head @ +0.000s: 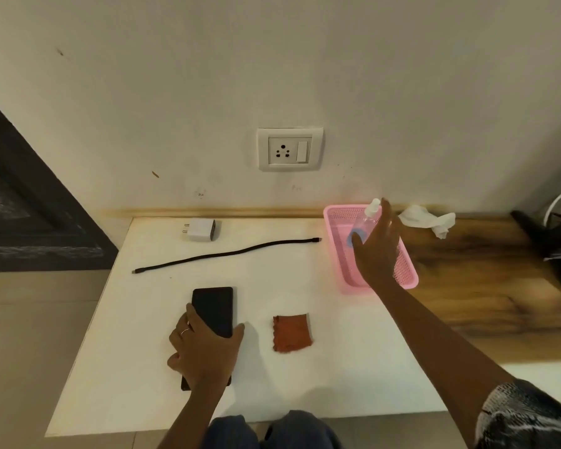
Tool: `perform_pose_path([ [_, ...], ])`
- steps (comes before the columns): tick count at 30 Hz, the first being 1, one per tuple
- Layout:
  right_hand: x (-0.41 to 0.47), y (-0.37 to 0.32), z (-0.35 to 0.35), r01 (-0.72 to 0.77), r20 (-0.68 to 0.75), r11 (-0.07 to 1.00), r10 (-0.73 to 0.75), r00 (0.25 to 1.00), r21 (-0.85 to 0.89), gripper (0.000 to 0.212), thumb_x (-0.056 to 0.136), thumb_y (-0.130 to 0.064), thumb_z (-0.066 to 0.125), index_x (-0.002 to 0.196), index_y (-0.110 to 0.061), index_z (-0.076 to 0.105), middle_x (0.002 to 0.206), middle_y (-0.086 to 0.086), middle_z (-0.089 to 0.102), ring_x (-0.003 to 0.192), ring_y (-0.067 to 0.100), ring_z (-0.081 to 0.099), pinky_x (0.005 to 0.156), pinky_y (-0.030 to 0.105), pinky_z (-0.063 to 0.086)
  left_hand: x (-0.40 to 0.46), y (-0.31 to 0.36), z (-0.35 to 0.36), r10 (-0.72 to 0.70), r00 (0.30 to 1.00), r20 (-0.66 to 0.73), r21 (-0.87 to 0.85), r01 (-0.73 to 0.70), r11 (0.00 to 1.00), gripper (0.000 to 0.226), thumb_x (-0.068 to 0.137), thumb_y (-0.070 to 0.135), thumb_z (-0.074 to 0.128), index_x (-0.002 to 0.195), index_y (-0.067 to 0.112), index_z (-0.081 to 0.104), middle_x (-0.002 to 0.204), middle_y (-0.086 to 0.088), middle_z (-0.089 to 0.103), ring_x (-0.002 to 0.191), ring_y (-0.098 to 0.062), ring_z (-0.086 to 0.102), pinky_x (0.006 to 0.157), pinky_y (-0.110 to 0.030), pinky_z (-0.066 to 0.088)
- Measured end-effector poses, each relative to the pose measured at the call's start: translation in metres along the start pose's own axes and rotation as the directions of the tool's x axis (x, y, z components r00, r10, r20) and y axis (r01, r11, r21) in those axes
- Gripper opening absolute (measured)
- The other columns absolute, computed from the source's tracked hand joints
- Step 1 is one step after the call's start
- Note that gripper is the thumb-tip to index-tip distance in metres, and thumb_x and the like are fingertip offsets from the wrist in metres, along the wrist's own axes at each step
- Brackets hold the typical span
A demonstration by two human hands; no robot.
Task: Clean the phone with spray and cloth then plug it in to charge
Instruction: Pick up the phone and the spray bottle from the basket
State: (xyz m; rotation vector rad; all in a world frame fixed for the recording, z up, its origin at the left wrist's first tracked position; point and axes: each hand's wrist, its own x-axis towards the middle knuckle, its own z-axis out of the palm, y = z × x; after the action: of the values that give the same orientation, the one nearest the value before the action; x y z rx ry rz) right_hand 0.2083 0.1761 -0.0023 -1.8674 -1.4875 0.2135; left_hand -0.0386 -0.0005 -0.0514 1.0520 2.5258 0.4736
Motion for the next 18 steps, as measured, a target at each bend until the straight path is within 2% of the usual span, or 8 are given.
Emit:
perform_pose_path([
  [4, 0.007, 0.002, 0.01, 0.041, 0.005, 0.999, -0.041, 0.999, 0.023, 0.084, 0.082, -0.019, 0.068, 0.144, -0.031, 0.012, 0.146, 0.012, 0.031, 0.124, 0.034, 0.044, 0.093, 0.058, 0.045, 0.002, -0.004, 0.004, -0.008, 1.0, 0.0, 0.012, 0.008, 1.0, 0.104, 0.07, 0.059, 0.07, 0.149, 0.012, 0.021, 0.148, -0.014, 0.034, 0.131, -0.035, 0.033, 0.097, -0.057, 0.037],
  [8, 0.009, 0.003, 0.019, 0.025, 0.025, 0.998, -0.026, 0.999, 0.052, 0.08, 0.085, -0.014, 0.065, 0.145, -0.029, 0.014, 0.145, 0.01, 0.037, 0.119, 0.03, 0.051, 0.093, 0.051, 0.047, 0.0, -0.012, 0.004, -0.008, 0.999, -0.036, -0.041, 0.006, 0.999, 0.108, 0.067, 0.059, 0.073, 0.149, 0.011, 0.021, 0.148, -0.016, 0.034, 0.131, -0.037, 0.033, 0.098, -0.056, 0.037],
  [10, 0.01, 0.003, 0.022, 0.012, 0.02, 0.997, -0.013, 1.0, 0.072, 0.077, 0.087, -0.012, 0.063, 0.145, -0.028, 0.015, 0.143, 0.008, 0.041, 0.111, 0.027, 0.056, 0.087, 0.042, 0.049, -0.001, -0.014, 0.003, -0.024, 0.999, -0.038, -0.048, 0.022, 0.999, 0.109, 0.065, 0.06, 0.074, 0.148, 0.011, 0.022, 0.147, -0.016, 0.035, 0.131, -0.037, 0.033, 0.098, -0.056, 0.038],
  [12, 0.01, 0.005, 0.024, -0.005, 0.016, 0.998, 0.004, 1.0, 0.064, 0.074, 0.089, -0.009, 0.059, 0.146, -0.027, 0.015, 0.144, 0.008, 0.04, 0.1, 0.019, 0.057, 0.077, 0.028, 0.045, -0.002, -0.013, 0.002, -0.038, 0.999, -0.024, -0.044, 0.037, 0.998, 0.109, 0.064, 0.06, 0.075, 0.147, 0.011, 0.023, 0.144, -0.016, 0.036, 0.13, -0.036, 0.034, 0.097, -0.055, 0.039],
  [14, 0.009, 0.006, 0.023, -0.029, 0.011, 0.997, 0.028, 1.0, 0.066, 0.069, 0.092, -0.008, 0.053, 0.147, -0.028, 0.015, 0.144, 0.007, 0.039, 0.089, 0.009, 0.05, 0.072, 0.021, 0.039, -0.001, -0.011, 0.001, -0.052, 0.999, -0.015, -0.071, 0.051, 0.996, 0.108, 0.062, 0.058, 0.078, 0.145, 0.01, 0.027, 0.14, -0.017, 0.038, 0.127, -0.036, 0.036, 0.096, -0.055, 0.04],
  [16, 0.008, 0.007, 0.021, -0.025, 0.006, 0.996, 0.025, 1.0, 0.083, 0.066, 0.093, -0.008, 0.052, 0.146, -0.029, 0.017, 0.142, 0.006, 0.041, 0.093, 0.006, 0.046, 0.076, 0.021, 0.037, 0.001, -0.007, -0.003, -0.069, 0.998, 0.004, -0.097, 0.069, 0.993, 0.108, 0.06, 0.055, 0.081, 0.142, 0.008, 0.03, 0.137, -0.018, 0.04, 0.124, -0.036, 0.04, 0.095, -0.051, 0.042],
  [18, 0.007, 0.005, 0.017, -0.016, -0.001, 0.991, 0.016, 1.0, 0.129, 0.065, 0.092, -0.009, 0.054, 0.144, -0.029, 0.021, 0.14, 0.005, 0.043, 0.104, 0.012, 0.051, 0.083, 0.025, 0.039, 0.001, -0.004, -0.007, -0.081, 0.996, 0.036, -0.12, 0.084, 0.989, 0.108, 0.059, 0.053, 0.082, 0.141, 0.006, 0.031, 0.135, -0.019, 0.041, 0.121, -0.036, 0.043, 0.095, -0.046, 0.044],
])
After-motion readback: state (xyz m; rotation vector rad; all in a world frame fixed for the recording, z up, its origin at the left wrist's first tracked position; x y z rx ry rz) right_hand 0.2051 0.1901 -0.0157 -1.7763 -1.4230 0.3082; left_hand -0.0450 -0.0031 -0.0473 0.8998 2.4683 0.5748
